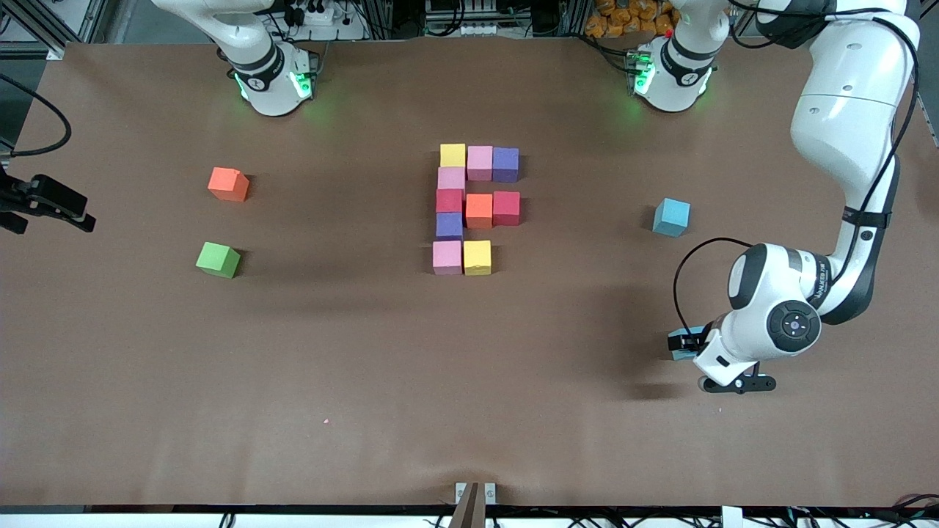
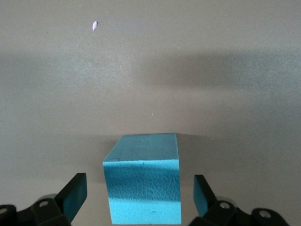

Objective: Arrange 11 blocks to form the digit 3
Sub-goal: 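Grasp the cyan cube with the left gripper and lift it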

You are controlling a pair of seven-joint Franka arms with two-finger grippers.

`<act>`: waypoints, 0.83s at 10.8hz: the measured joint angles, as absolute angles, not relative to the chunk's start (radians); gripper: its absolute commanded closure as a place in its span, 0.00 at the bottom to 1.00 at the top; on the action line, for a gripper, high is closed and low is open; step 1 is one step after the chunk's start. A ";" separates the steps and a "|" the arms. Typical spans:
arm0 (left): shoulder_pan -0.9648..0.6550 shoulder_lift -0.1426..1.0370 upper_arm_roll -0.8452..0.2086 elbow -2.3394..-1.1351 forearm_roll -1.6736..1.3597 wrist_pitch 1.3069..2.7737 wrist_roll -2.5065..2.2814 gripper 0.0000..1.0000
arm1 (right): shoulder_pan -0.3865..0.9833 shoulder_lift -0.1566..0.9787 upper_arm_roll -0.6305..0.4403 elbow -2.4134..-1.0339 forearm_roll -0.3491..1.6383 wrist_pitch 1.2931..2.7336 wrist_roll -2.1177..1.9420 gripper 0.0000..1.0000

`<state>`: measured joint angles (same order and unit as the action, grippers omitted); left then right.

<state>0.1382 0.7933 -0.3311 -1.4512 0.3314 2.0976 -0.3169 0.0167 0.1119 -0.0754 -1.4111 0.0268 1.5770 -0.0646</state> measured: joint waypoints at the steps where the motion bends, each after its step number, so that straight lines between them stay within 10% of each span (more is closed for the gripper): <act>1: 0.138 0.796 -0.331 -1.457 0.331 2.098 -0.317 0.00 | 0.017 0.113 -0.075 -1.411 0.027 1.579 -0.065 0.00; 3: 0.139 0.801 -0.331 -1.465 0.331 2.098 -0.317 0.16 | 0.018 0.115 -0.075 -1.411 0.027 1.586 -0.067 0.00; 7: 0.143 0.805 -0.328 -1.469 0.332 2.098 -0.317 0.85 | 0.018 0.116 -0.075 -1.411 0.027 1.592 -0.067 0.00; 9: 0.137 0.804 -0.332 -1.467 0.385 2.103 -0.306 0.94 | 0.019 0.116 -0.074 -1.411 0.027 1.600 -0.067 0.00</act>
<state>0.1371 0.8039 -0.3318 -1.4670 0.3851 2.1026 -0.3063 0.0185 0.1163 -0.0744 -1.4112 0.0268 1.6001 -0.0673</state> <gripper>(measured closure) 0.419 0.000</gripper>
